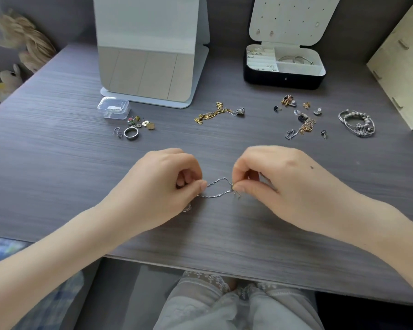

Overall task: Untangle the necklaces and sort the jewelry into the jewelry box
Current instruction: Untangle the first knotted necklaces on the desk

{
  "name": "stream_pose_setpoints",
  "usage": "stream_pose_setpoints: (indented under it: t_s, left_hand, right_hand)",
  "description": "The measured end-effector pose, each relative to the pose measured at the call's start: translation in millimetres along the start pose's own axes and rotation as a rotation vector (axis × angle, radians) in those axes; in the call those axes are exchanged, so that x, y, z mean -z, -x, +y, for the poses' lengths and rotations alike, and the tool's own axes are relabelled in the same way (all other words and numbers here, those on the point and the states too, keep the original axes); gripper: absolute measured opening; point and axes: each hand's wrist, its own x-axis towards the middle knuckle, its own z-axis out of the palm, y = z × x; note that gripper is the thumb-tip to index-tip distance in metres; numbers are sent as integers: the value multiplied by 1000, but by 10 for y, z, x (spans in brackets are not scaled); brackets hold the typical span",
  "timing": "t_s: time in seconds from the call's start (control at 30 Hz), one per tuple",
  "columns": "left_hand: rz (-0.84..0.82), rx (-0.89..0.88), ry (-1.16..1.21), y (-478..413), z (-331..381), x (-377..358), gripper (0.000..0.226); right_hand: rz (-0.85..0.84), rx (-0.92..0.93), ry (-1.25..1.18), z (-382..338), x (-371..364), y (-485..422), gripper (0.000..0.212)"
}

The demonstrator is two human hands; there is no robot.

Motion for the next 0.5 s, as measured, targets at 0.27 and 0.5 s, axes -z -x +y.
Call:
stream_pose_setpoints:
  t_s: [0.27,0.5]
  left_hand:
    - [-129,-14,-297,-85,197,-72,16]
    - [-55,17,-187,-20,199,-101,11]
  right_hand:
    - [70,79,151,-2,-207,-214,24]
    - [96,72,180,12,-256,-169,22]
